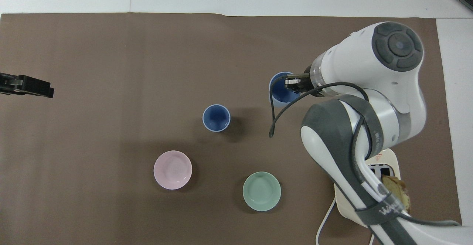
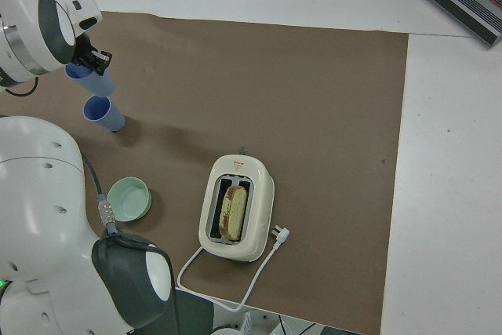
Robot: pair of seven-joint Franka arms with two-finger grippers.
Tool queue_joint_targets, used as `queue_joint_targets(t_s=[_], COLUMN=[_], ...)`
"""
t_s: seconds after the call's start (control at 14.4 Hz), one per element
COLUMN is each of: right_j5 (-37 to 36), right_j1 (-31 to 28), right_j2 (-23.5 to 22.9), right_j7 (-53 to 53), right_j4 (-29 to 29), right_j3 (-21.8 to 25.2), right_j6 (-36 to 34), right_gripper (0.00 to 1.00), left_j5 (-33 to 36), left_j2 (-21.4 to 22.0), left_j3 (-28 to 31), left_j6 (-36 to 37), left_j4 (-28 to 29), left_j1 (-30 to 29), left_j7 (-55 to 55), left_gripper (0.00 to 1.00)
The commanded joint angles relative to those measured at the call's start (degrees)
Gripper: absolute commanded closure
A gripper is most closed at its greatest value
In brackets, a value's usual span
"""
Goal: Stack blue cups with both arms
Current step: 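Carry the blue cup over the center cup and lower it inside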
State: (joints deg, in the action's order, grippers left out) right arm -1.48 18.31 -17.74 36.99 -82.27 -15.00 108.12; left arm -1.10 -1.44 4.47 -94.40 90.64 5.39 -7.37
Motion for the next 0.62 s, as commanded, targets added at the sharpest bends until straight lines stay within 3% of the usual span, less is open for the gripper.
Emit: queue_joint_targets(t_s=[0.0, 0.56], right_j5=[-2.65, -2.03], right_j1=[2.16, 2.78], right_j2=[-3.00, -5.20], right_j7=[4.14, 4.93], right_j4=[2.64, 1.76], right_j3=[-0.12, -0.21], right_j6=[-0.28, 3.68], right_gripper=[1.00, 1.00], left_j5=[0.48, 0.22], left_j2=[-0.23, -0.23], left_j3=[-0.42, -0.42], left_j6=[1.42, 1.33], left_j4=[-0.99, -0.99], left_j1=[-0.56, -0.74], left_j7=[-0.98, -0.71], left_gripper=[0.00, 0.00])
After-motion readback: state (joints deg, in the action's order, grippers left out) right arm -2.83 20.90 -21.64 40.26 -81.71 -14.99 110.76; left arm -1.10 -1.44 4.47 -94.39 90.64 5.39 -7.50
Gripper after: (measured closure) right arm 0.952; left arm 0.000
